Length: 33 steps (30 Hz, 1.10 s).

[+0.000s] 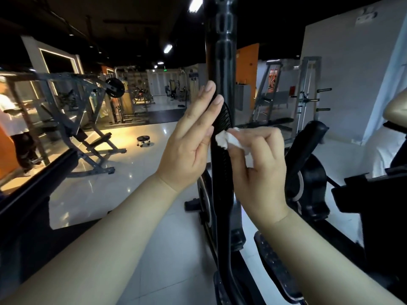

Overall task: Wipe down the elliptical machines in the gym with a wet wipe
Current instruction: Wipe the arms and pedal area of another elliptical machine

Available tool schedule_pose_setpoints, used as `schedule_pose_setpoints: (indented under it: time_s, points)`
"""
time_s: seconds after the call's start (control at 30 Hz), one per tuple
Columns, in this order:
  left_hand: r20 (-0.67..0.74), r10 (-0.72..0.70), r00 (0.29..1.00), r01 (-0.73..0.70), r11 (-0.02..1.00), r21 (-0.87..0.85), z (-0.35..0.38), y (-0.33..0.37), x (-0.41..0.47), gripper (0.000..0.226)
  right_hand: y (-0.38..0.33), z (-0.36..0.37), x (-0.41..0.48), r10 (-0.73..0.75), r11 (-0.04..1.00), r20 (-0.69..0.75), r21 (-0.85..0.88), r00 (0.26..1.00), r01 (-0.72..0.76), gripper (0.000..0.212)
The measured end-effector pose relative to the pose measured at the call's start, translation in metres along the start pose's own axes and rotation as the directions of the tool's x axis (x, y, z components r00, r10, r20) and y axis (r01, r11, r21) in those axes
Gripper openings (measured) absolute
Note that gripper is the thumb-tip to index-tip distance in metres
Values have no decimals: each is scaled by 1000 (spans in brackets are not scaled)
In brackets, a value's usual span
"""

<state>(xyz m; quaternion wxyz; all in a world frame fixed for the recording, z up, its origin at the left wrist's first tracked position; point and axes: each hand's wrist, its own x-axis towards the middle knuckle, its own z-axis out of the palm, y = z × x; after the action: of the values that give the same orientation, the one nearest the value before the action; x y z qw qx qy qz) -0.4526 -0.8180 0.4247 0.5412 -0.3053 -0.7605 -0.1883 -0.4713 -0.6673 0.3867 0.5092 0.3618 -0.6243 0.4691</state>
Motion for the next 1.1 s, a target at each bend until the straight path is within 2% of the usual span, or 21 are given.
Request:
schedule_pose_setpoints:
  time_s: [0.1, 0.17, 0.23, 0.3, 0.47, 0.57, 0.63, 0.73, 0.83, 0.9, 1.0, 1.07, 1.1]
  points:
    - [-47, 84, 995, -78, 989, 123, -5, -4, 8, 37, -9, 8, -6, 46, 999, -44, 23, 998, -45, 13]
    - [-74, 129, 989, -115, 978, 174, -9, -7, 18, 34, -8, 13, -20, -41, 998, -3, -48, 999, 41, 18]
    - [-34, 164, 986, -154, 969, 192, -11, -8, 25, 35, -2, 13, -27, -137, 986, 60, -83, 989, 142, 21]
    - [43, 169, 985, -174, 967, 187, -11, -9, 24, 39, 3, 9, -22, -157, 984, 71, -76, 985, 162, 20]
    - [105, 153, 983, -168, 974, 150, -11, -17, 17, 42, -7, 12, -15, 8, 1000, -53, -8, 999, -9, 15]
    - [104, 174, 979, -188, 973, 138, -9, -19, 15, 41, -3, 17, -44, -84, 995, 63, -44, 995, 86, 17]
    - [92, 198, 976, -210, 967, 143, -7, -18, 12, 39, 0, 12, -52, -77, 997, 142, -18, 987, 80, 23]
    - [115, 239, 964, -253, 958, 134, -3, -15, 6, 37, 4, 5, -39, -48, 994, 3, -101, 999, 49, 18]
    - [116, 223, 968, -232, 970, 75, 1, -14, 4, 36, 3, 6, -28, 56, 996, -117, -69, 992, -64, 9]
    - [106, 218, 970, -225, 973, 57, 3, -15, 4, 37, 2, 10, -38, 29, 998, -87, -61, 996, -35, 15]
    - [92, 211, 973, -215, 976, 44, 6, -15, 4, 37, 7, 10, -61, -84, 993, 59, -81, 995, 88, 26]
    - [91, 199, 976, -203, 979, 34, 7, -13, 4, 38, 9, 7, -65, -95, 994, 168, -42, 981, 103, 20]
    - [92, 197, 976, -200, 979, 32, 7, -13, 3, 38, 9, 5, -62, -93, 994, 175, -33, 980, 100, 18]
